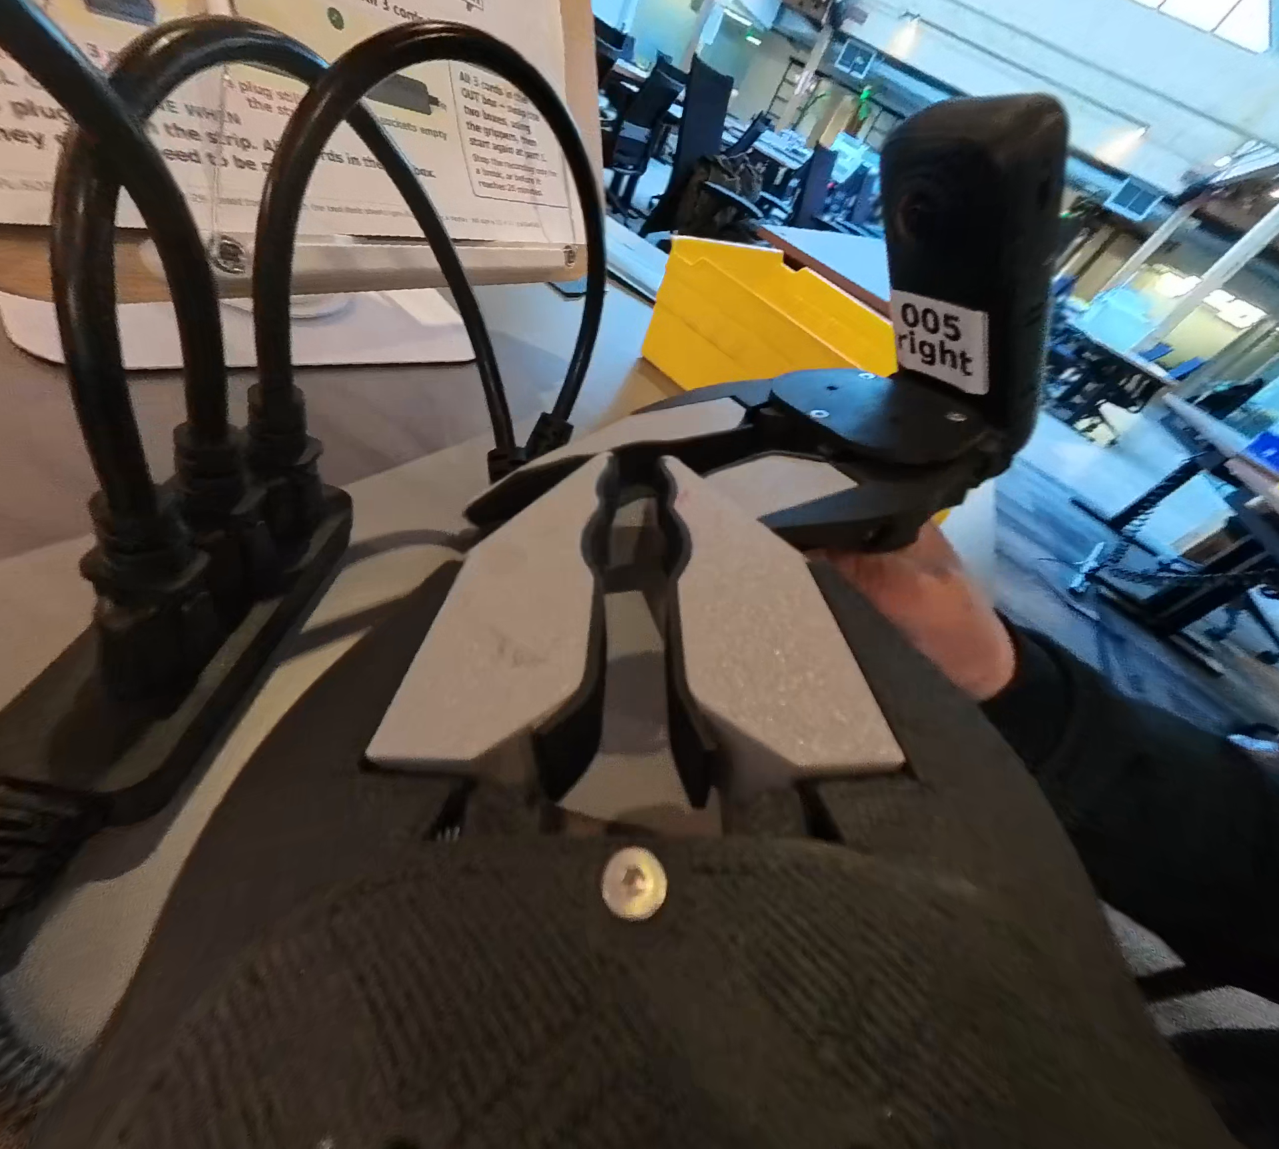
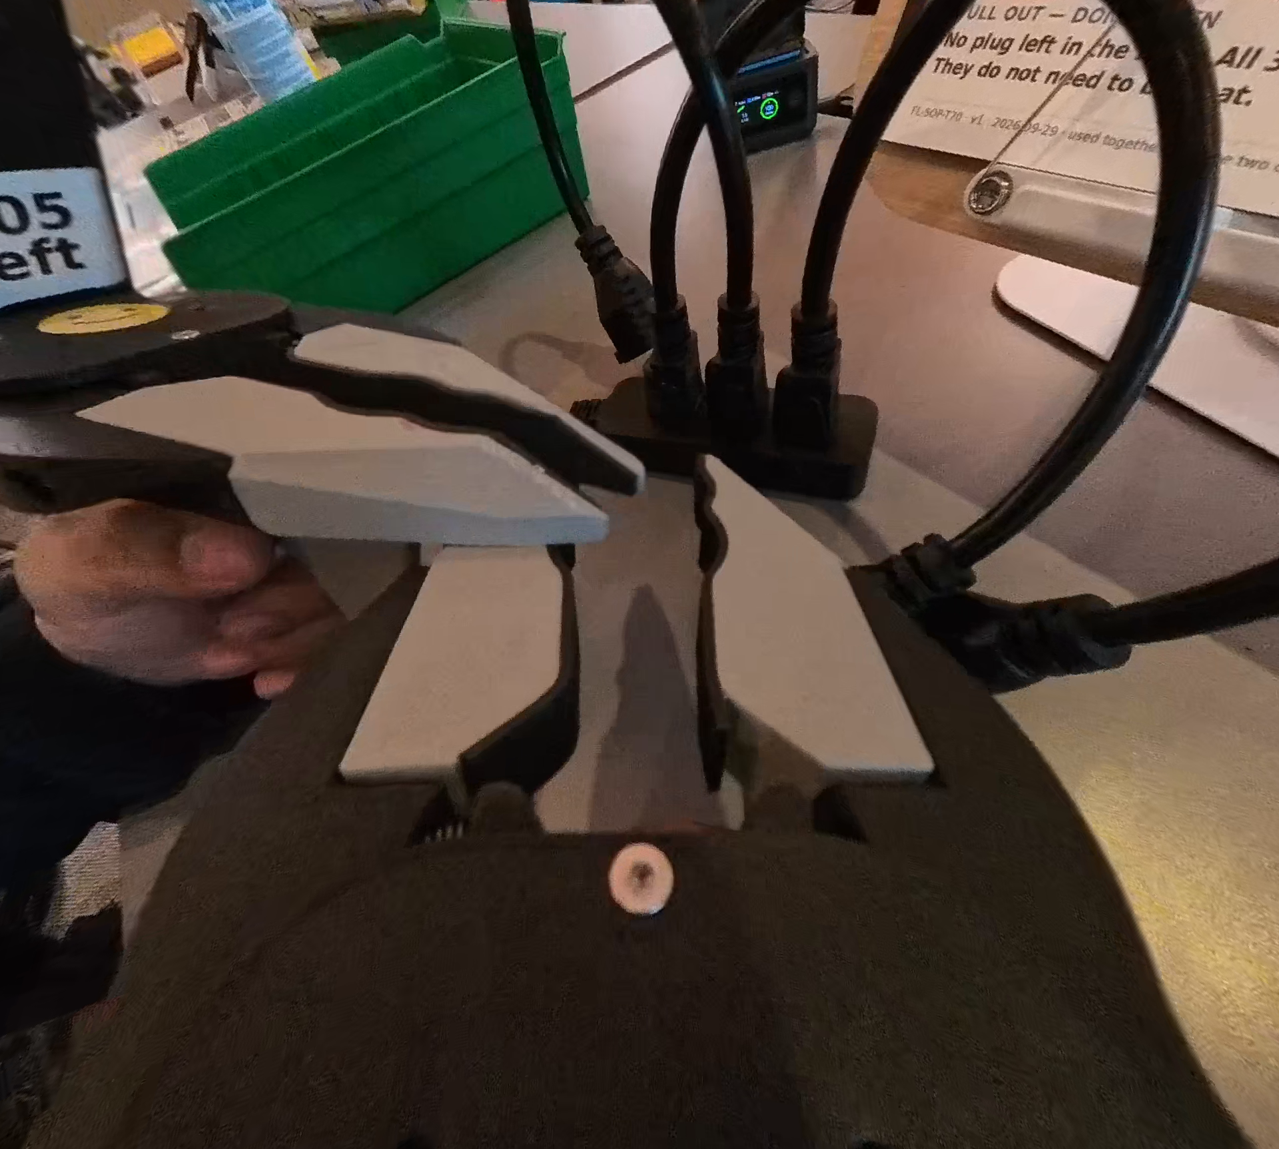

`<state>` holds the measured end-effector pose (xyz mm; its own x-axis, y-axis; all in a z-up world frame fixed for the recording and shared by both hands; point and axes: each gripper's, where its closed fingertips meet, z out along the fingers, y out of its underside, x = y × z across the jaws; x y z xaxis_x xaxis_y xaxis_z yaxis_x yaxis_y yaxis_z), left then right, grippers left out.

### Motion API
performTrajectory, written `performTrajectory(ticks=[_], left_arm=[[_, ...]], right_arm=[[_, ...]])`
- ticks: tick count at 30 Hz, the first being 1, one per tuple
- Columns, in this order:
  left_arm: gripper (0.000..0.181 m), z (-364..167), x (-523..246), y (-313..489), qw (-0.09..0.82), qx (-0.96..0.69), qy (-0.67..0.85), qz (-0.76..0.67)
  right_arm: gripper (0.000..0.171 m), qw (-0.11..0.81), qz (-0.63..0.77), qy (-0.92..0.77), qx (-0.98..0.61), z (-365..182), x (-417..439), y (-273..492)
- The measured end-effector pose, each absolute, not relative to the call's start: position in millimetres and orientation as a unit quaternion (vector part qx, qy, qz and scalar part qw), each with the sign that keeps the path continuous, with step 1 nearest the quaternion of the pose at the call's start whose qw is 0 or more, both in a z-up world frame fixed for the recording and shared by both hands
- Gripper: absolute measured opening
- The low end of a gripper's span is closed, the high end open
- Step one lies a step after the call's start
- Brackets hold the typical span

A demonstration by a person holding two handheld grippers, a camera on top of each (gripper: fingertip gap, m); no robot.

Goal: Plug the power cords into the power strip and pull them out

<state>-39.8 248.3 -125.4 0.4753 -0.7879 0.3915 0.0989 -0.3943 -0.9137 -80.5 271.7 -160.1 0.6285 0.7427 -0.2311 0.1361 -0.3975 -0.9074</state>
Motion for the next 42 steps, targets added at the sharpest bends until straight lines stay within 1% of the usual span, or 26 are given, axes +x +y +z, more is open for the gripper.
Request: performTrajectory(ticks=[2, 4, 6, 7, 8, 10, 12, 15, 18, 19, 21, 22, 23, 24, 26, 28, 30, 35, 42], left_arm=[[0.022, -128, -49, 251, 0.501, -0.709, 0.25, -0.428], [0.027, -131, -65, 253, 0.5, -0.718, 0.253, -0.413], [0.039, -141, -90, 256, 0.486, -0.739, 0.268, -0.38], [0.037, -150, -107, 260, 0.473, -0.76, 0.274, -0.352], [0.036, -156, -121, 262, 0.453, -0.777, 0.28, -0.334], [0.043, -166, -142, 269, 0.416, -0.804, 0.297, -0.304], [0.05, -171, -153, 282, 0.404, -0.818, 0.318, -0.258], [0.059, -184, -146, 300, 0.377, -0.828, 0.357, -0.212], [0.071, -210, -137, 315, 0.337, -0.84, 0.391, -0.169], [0.071, -218, -135, 320, 0.328, -0.841, 0.4, -0.156], [0.072, -232, -129, 328, 0.314, -0.842, 0.416, -0.141], [0.07, -238, -124, 331, 0.31, -0.84, 0.424, -0.138], [0.067, -240, -117, 333, 0.311, -0.834, 0.43, -0.149], [0.061, -241, -109, 333, 0.311, -0.831, 0.431, -0.165], [0.056, -240, -100, 335, 0.322, -0.824, 0.437, -0.16], [0.042, -238, -101, 336, 0.331, -0.82, 0.444, -0.145], [0.042, -239, -100, 323, 0.31, -0.813, 0.466, -0.163], [0.042, -234, -101, 289, 0.287, -0.785, 0.516, -0.187], [0.042, -227, -84, 211, 0.227, -0.701, 0.601, -0.31]], right_arm=[[0.035, 0.472, 0.314, -0.288, -0.772, -161, -79, 273], [0.039, 0.475, 0.309, -0.3, -0.768, -160, -77, 272], [0.046, 0.468, 0.301, -0.333, -0.761, -161, -74, 270], [0.048, 0.465, 0.295, -0.356, -0.755, -161, -71, 270], [0.046, 0.463, 0.29, -0.378, -0.747, -160, -67, 272], [0.046, 0.448, 0.301, -0.407, -0.737, -154, -67, 278], [0.047, 0.429, 0.306, -0.432, -0.732, -148, -73, 287], [0.045, 0.425, 0.24, -0.443, -0.752, -152, -78, 324], [0.04, 0.406, 0.186, -0.439, -0.779, -174, -83, 351], [0.033, 0.407, 0.177, -0.437, -0.783, -181, -85, 357], [0.032, 0.414, 0.184, -0.438, -0.776, -190, -92, 362], [0.023, 0.418, 0.199, -0.441, -0.769, -190, -96, 361], [0.019, 0.417, 0.206, -0.442, -0.767, -190, -97, 361], [0.019, 0.417, 0.211, -0.44, -0.767, -190, -98, 361], [0.02, 0.419, 0.217, -0.44, -0.764, -190, -99, 360], [0.02, 0.408, 0.219, -0.454, -0.761, -190, -98, 351], [0.019, 0.388, 0.218, -0.471, -0.761, -189, -97, 337], [0.017, 0.391, 0.229, -0.496, -0.741, -177, -101, 300], [0.017, 0.336, 0.396, -0.521, -0.677, -168, -87, 226]])
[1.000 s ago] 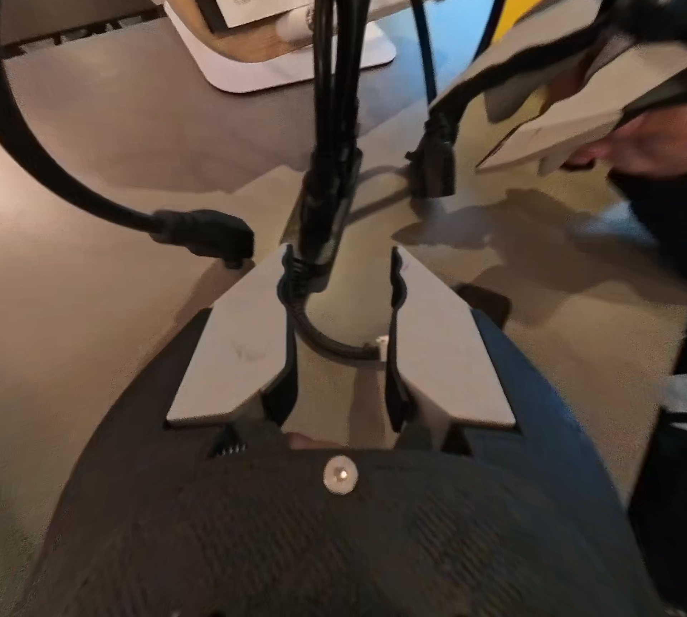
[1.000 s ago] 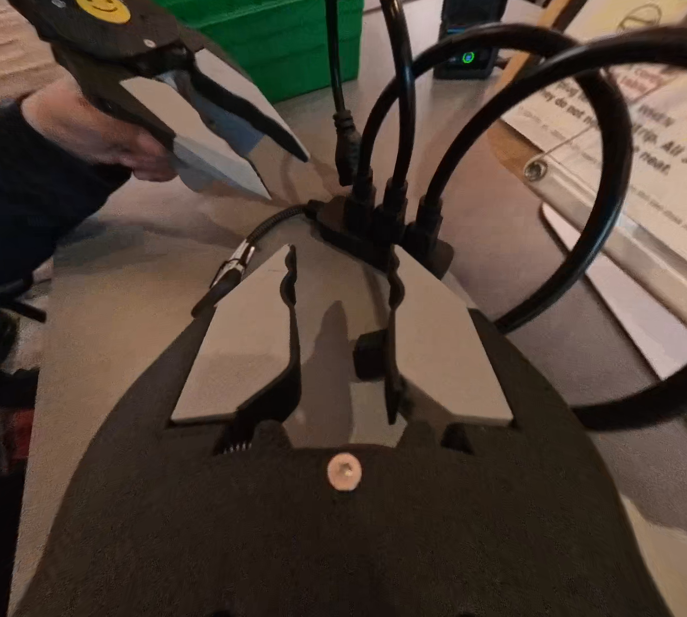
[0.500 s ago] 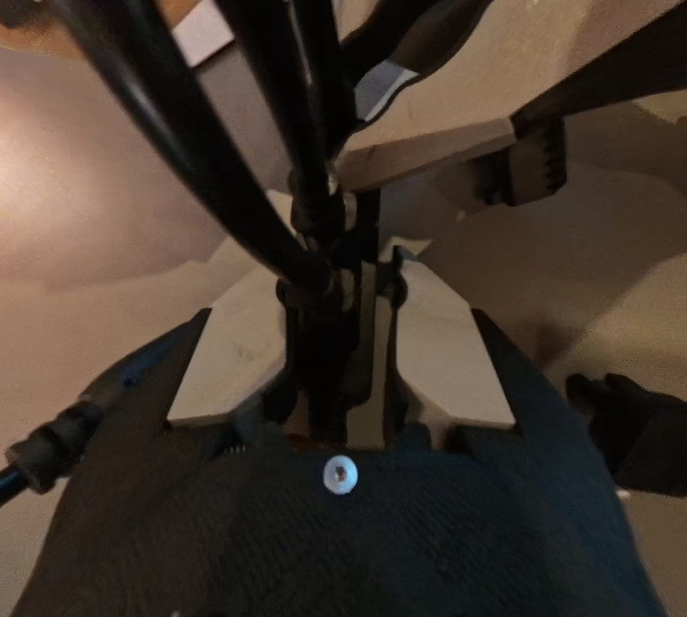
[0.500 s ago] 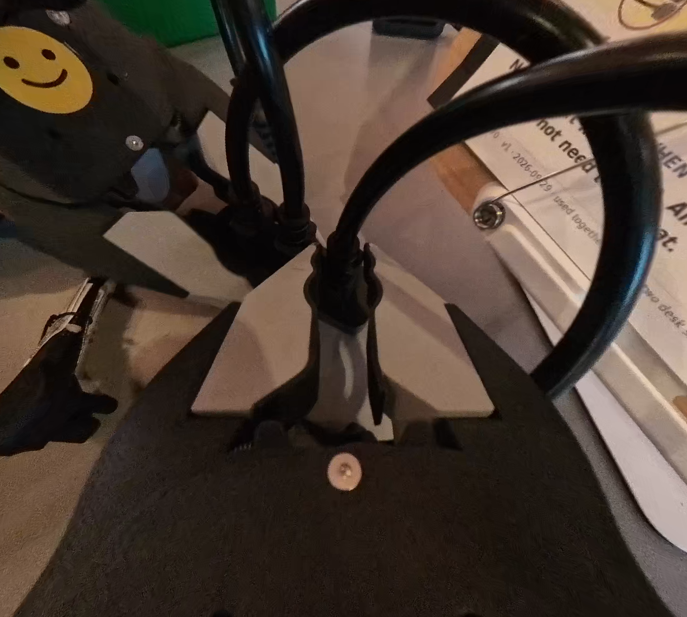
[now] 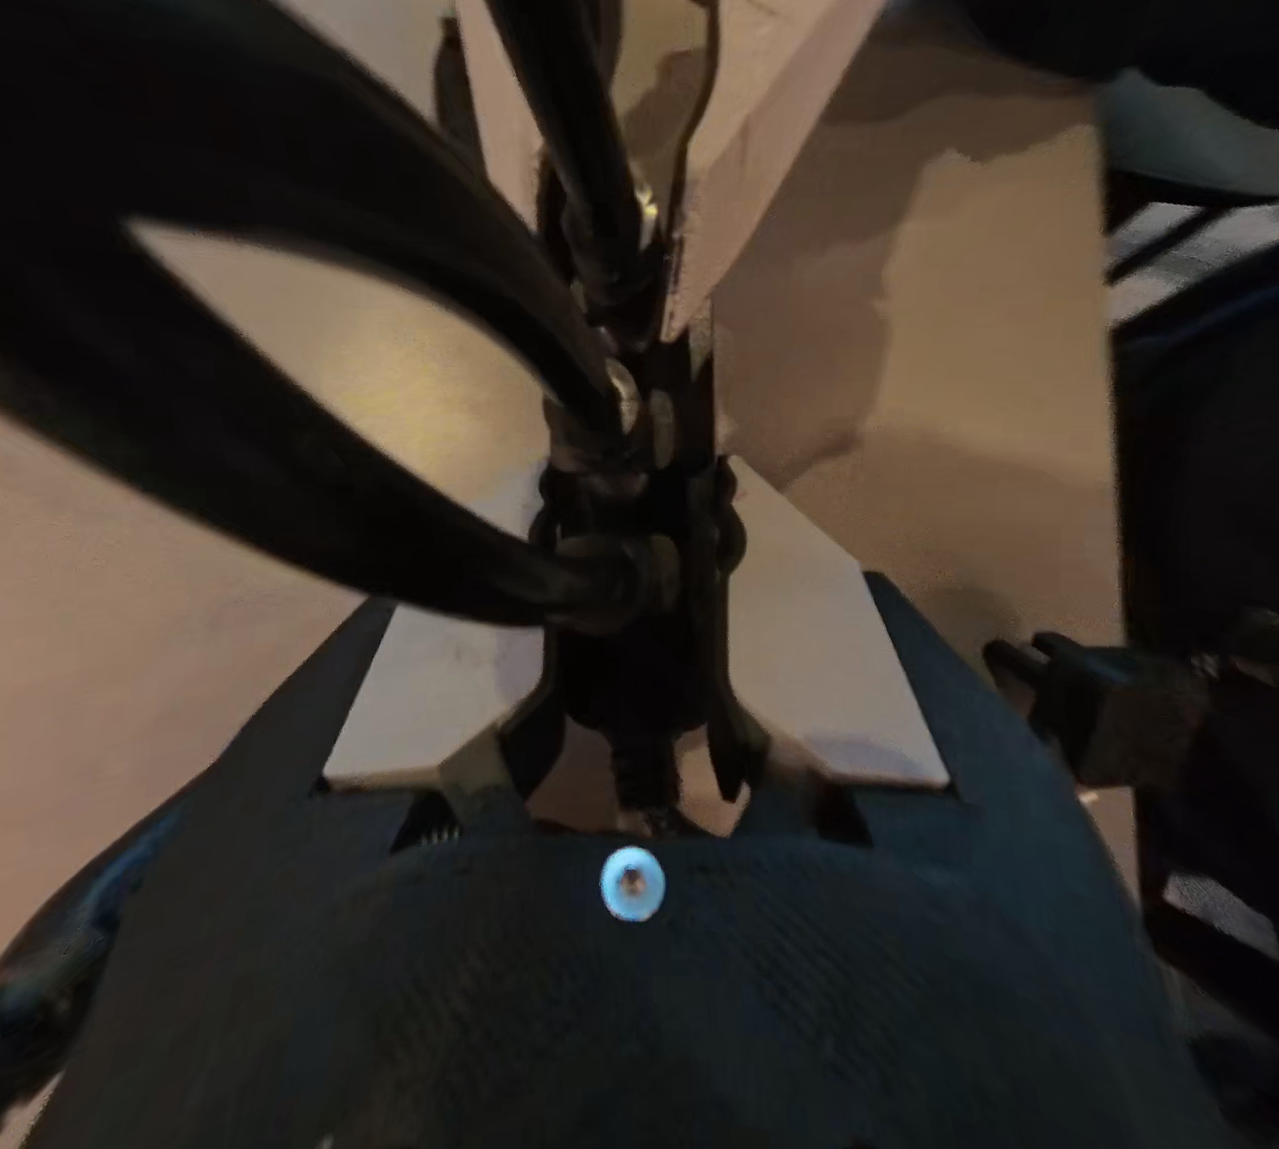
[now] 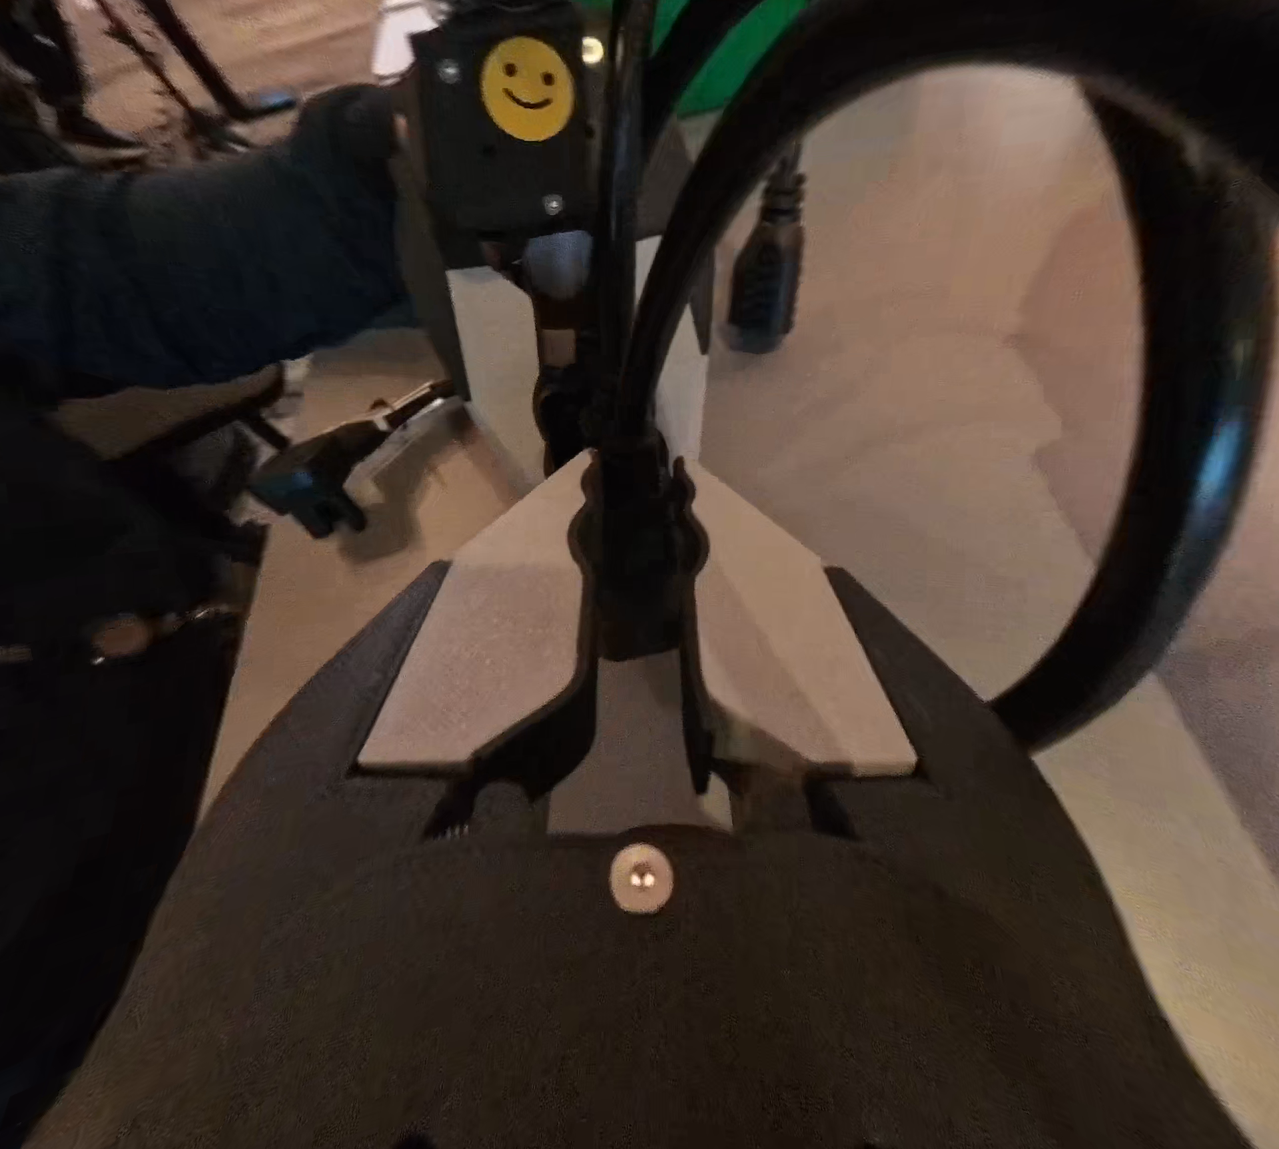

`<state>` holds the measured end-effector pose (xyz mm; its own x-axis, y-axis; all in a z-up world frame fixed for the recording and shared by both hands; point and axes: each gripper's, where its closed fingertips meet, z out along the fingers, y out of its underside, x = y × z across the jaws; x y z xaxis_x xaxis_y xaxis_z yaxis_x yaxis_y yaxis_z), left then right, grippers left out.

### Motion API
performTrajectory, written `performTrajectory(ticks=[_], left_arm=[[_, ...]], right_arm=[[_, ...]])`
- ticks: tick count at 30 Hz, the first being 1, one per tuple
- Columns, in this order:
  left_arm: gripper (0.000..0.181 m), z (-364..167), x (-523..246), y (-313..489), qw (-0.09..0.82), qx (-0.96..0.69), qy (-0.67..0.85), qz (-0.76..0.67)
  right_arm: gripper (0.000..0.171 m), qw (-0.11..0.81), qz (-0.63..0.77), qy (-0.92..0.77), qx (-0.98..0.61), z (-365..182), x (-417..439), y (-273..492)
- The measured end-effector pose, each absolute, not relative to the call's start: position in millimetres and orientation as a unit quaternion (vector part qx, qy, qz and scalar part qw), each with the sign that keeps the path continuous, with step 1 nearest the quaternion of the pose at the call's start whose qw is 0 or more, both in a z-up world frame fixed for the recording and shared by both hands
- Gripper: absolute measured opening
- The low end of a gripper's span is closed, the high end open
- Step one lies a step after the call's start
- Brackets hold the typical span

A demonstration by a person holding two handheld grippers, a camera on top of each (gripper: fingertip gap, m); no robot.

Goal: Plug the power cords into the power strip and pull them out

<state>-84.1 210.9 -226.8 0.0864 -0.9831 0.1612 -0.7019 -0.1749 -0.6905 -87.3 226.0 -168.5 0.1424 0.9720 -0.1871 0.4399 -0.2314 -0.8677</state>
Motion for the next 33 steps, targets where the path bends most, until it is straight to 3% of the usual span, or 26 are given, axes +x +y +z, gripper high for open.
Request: performTrajectory(ticks=[7, 13, 21, 28, 33], left_arm=[[0.042, -230, -75, 200, 0.214, -0.678, 0.614, -0.344], [0.042, -232, -81, 208, 0.238, -0.669, 0.625, -0.323], [0.041, -234, -76, 204, 0.252, -0.654, 0.644, -0.305], [0.049, -238, -68, 208, 0.27, -0.668, 0.637, -0.274], [0.043, -238, -60, 205, 0.278, -0.653, 0.647, -0.278]], right_arm=[[0.018, 0.351, 0.383, -0.535, -0.666, -174, -74, 220], [0.035, 0.319, 0.376, -0.56, -0.666, -182, -67, 210], [0.024, 0.338, 0.329, -0.597, -0.649, -211, -86, 210], [0.026, 0.35, 0.337, -0.575, -0.658, -211, -86, 212], [0.028, 0.338, 0.322, -0.588, -0.66, -212, -75, 212]])
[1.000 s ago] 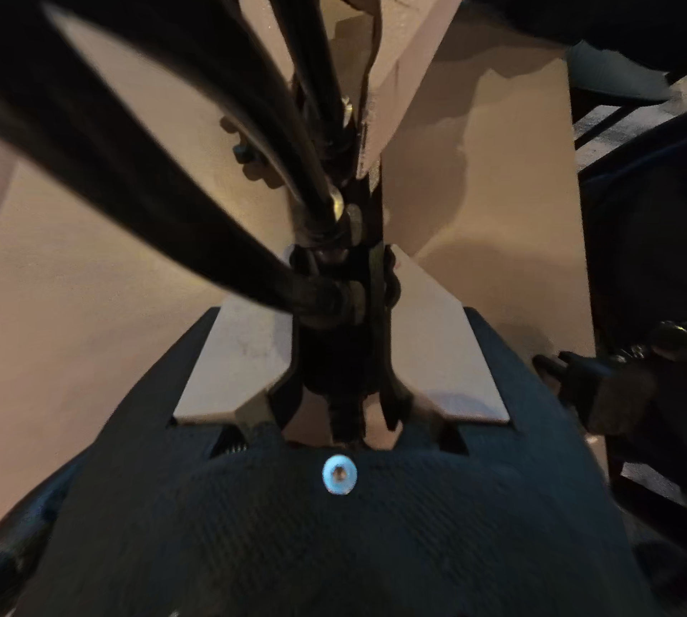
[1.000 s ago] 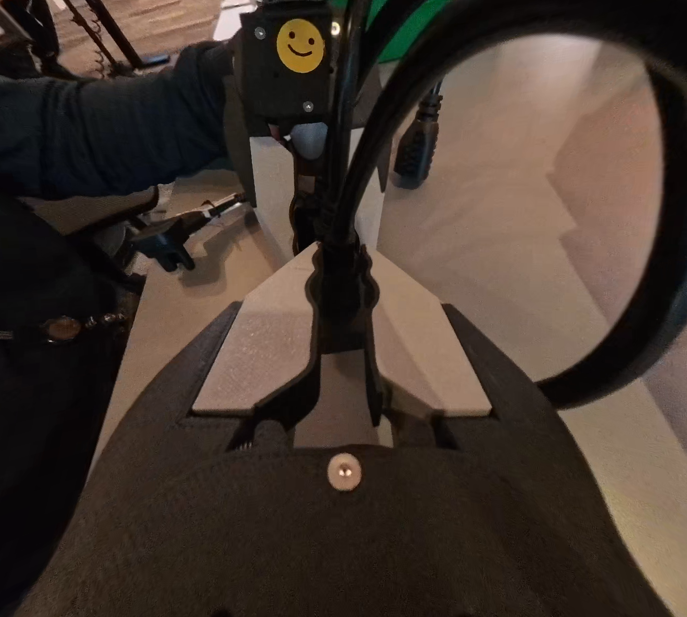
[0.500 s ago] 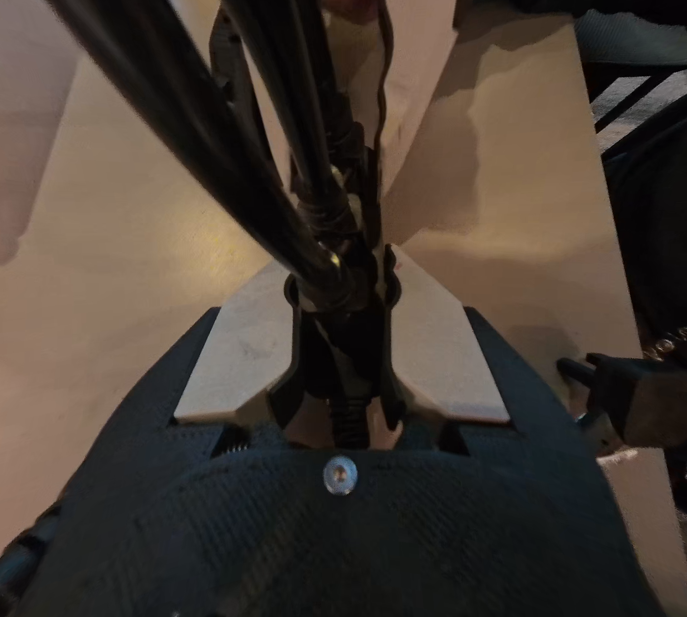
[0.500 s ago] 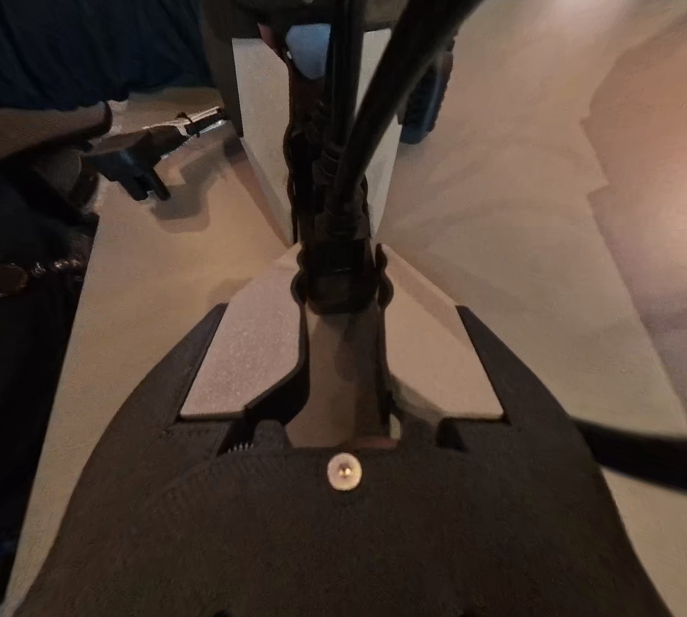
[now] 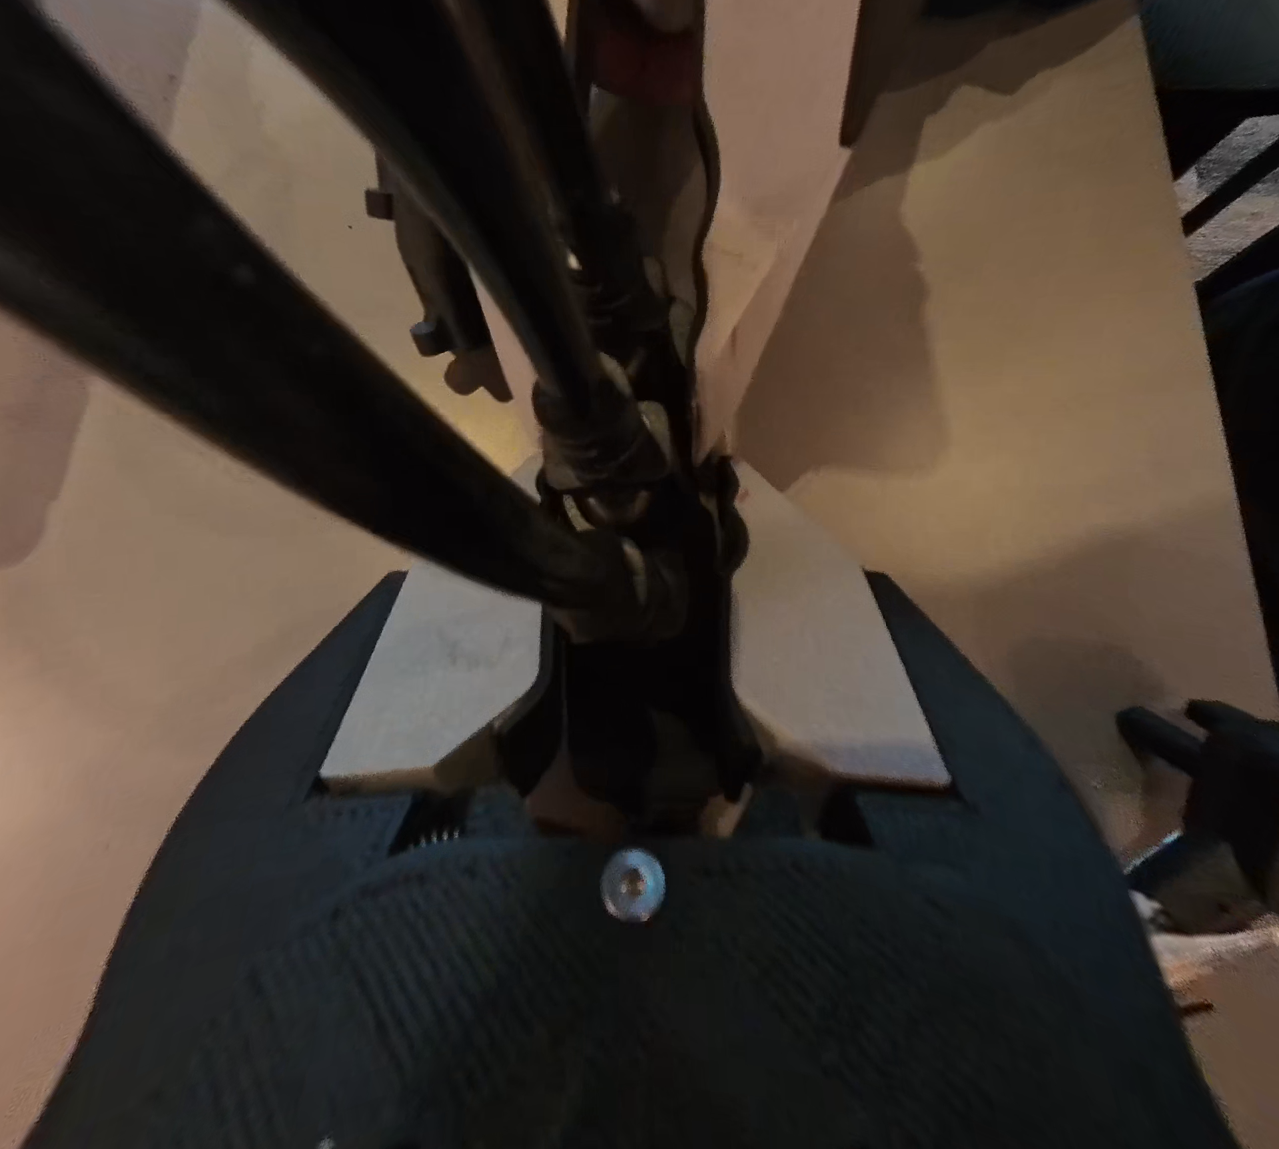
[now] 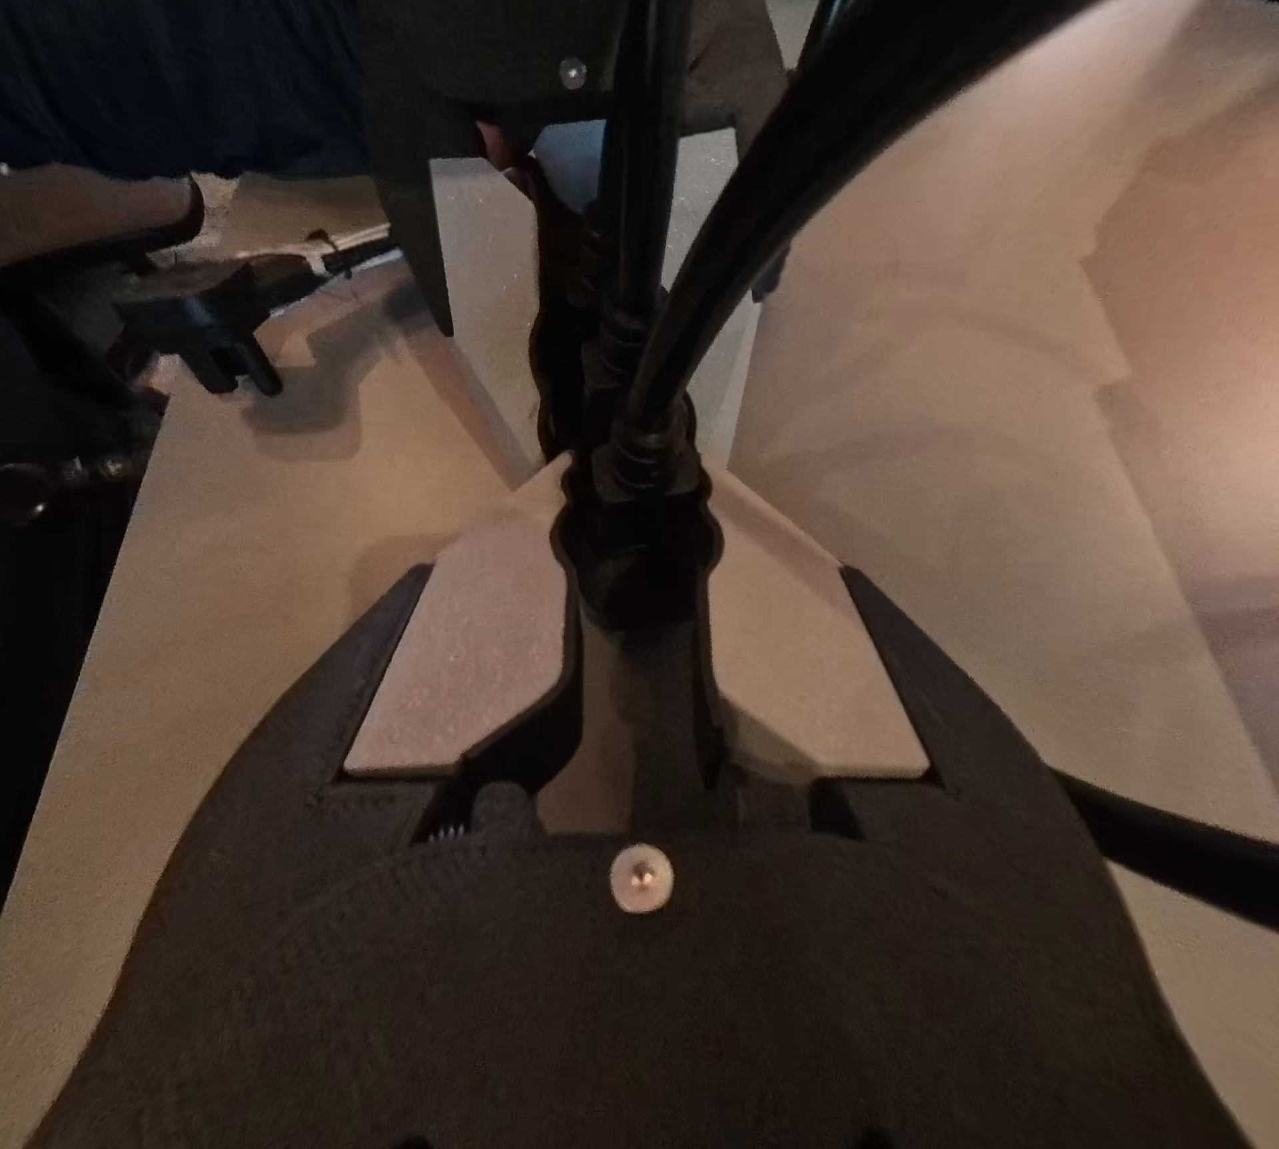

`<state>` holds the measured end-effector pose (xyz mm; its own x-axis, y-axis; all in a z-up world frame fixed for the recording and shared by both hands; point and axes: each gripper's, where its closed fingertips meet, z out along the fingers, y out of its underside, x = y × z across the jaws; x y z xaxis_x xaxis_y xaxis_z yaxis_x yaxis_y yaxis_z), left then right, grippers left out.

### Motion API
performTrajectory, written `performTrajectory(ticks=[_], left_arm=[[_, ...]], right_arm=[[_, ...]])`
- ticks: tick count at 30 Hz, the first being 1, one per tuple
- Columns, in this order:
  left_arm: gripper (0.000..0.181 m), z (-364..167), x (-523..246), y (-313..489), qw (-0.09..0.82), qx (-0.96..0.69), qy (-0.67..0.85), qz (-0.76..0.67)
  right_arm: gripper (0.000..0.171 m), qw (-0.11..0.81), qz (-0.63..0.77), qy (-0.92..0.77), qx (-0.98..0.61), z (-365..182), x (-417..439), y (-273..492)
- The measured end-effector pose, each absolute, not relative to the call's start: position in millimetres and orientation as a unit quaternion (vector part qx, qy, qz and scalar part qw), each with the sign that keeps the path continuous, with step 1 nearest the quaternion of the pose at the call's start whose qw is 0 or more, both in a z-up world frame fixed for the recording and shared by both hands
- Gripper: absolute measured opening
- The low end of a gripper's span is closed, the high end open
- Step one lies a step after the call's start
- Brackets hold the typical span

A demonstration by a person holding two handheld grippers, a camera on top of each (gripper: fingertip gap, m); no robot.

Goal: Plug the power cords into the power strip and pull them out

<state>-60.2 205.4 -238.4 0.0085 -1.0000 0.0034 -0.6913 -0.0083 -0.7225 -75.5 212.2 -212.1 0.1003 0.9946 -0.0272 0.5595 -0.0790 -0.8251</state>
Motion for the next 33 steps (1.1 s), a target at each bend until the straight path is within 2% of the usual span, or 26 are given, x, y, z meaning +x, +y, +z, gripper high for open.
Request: performTrajectory(ticks=[10, 16, 23, 33], left_arm=[[0.043, -238, -60, 206, 0.278, -0.651, 0.648, -0.281], [0.042, -238, -58, 218, 0.287, -0.676, 0.624, -0.266], [0.044, -217, -50, 221, 0.298, -0.698, 0.567, -0.321], [0.043, -220, -52, 226, 0.291, -0.72, 0.545, -0.316]], right_arm=[[0.024, 0.349, 0.332, -0.601, -0.638, -211, -71, 212], [0.022, 0.366, 0.33, -0.544, -0.679, -207, -72, 225], [0.021, 0.393, 0.46, -0.446, -0.66, -171, -77, 234], [0.022, 0.384, 0.489, -0.399, -0.674, -168, -81, 241]])
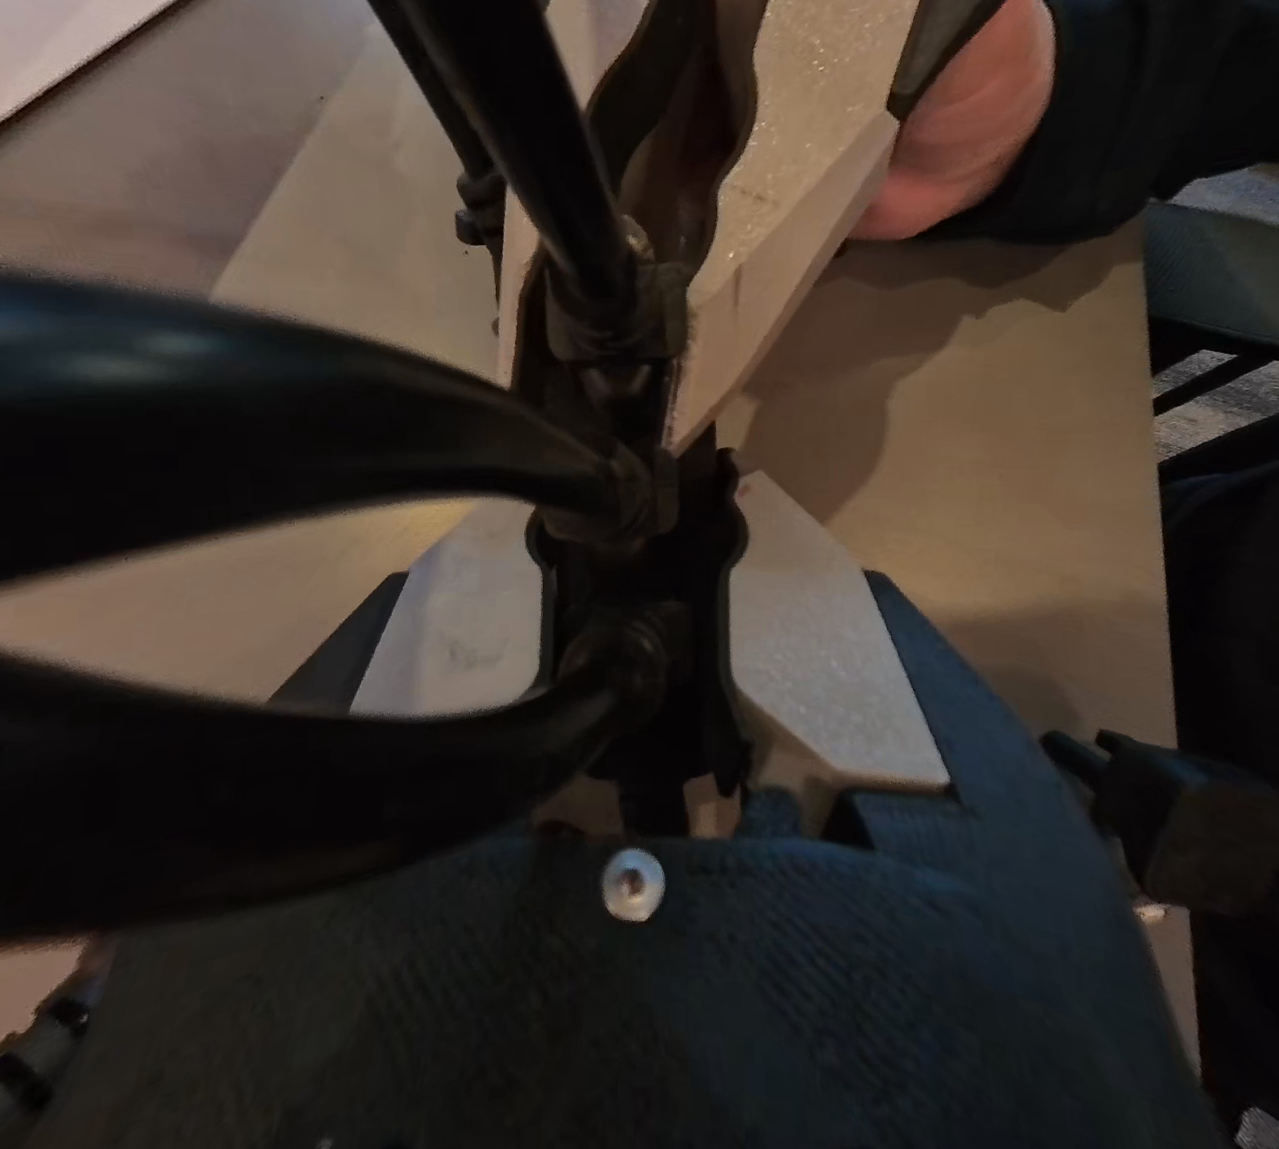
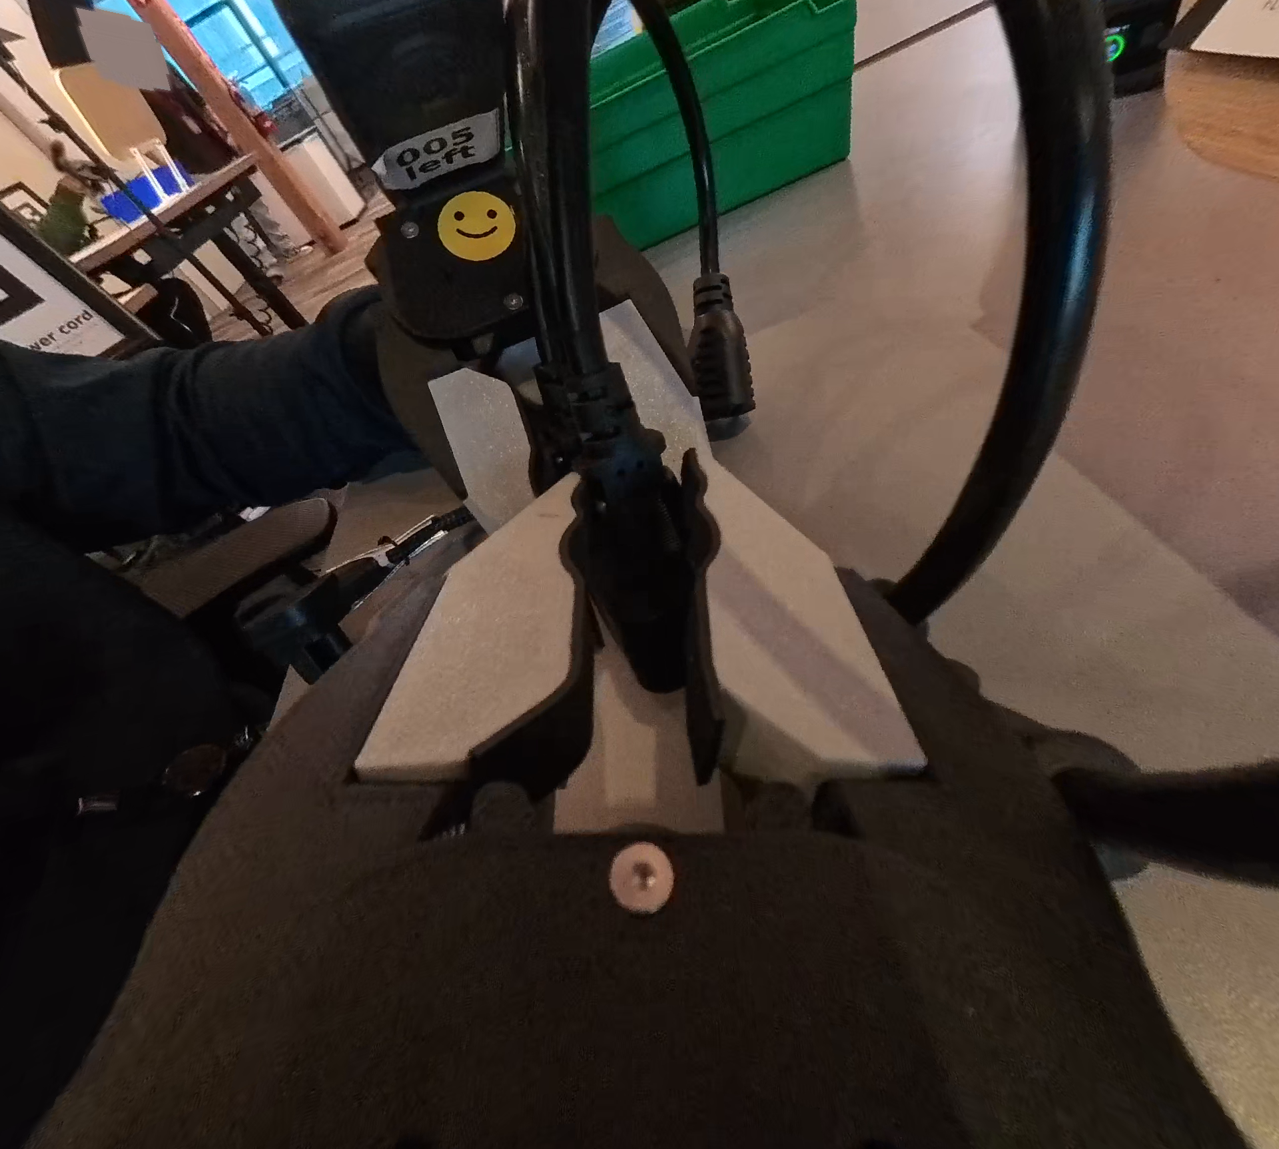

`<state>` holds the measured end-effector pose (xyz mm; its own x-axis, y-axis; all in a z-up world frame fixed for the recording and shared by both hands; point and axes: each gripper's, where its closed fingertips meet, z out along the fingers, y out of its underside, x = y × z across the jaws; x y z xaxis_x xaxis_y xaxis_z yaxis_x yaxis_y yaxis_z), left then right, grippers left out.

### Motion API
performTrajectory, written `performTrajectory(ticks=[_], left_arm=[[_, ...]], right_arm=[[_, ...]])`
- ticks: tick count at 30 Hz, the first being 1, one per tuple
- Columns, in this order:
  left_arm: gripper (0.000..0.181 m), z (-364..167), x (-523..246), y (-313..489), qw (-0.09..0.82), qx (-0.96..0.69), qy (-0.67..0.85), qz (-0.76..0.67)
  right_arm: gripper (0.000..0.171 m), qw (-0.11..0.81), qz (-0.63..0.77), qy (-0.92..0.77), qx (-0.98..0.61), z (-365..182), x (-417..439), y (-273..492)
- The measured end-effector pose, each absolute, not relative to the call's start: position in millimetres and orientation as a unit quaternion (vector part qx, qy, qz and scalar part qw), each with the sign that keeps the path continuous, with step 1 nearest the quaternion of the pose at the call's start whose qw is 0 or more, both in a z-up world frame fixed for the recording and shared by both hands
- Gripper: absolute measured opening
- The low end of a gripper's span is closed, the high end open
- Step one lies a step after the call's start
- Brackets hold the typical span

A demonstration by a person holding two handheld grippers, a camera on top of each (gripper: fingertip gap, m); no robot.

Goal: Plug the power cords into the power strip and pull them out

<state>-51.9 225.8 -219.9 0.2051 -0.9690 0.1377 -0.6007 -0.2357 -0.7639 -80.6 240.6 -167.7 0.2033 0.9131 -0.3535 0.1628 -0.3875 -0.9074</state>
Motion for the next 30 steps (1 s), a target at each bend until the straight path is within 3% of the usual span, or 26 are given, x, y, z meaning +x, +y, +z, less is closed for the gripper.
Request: performTrajectory(ticks=[9, 15, 21, 24, 28, 30], left_arm=[[0.043, -229, -61, 220, 0.26, -0.731, 0.561, -0.289], [0.052, -226, -64, 223, 0.29, -0.721, 0.58, -0.245], [0.038, -205, -100, 217, 0.284, -0.734, 0.556, -0.269], [0.0, -202, -118, 222, 0.301, -0.757, 0.515, -0.267], [0.0, -196, -110, 211, 0.281, -0.764, 0.505, -0.286], [0.0, -207, -111, 211, 0.262, -0.781, 0.519, -0.229]], right_arm=[[0.024, 0.344, 0.457, -0.463, -0.677, -184, -83, 232], [0.024, 0.342, 0.444, -0.47, -0.682, -188, -74, 231], [0.023, 0.339, 0.444, -0.47, -0.683, -189, -71, 232], [0.024, 0.343, 0.431, -0.482, -0.681, -191, -70, 230], [0.023, 0.347, 0.394, -0.504, -0.686, -197, -67, 230], [0.023, 0.352, 0.365, -0.521, -0.686, -200, -66, 229]])
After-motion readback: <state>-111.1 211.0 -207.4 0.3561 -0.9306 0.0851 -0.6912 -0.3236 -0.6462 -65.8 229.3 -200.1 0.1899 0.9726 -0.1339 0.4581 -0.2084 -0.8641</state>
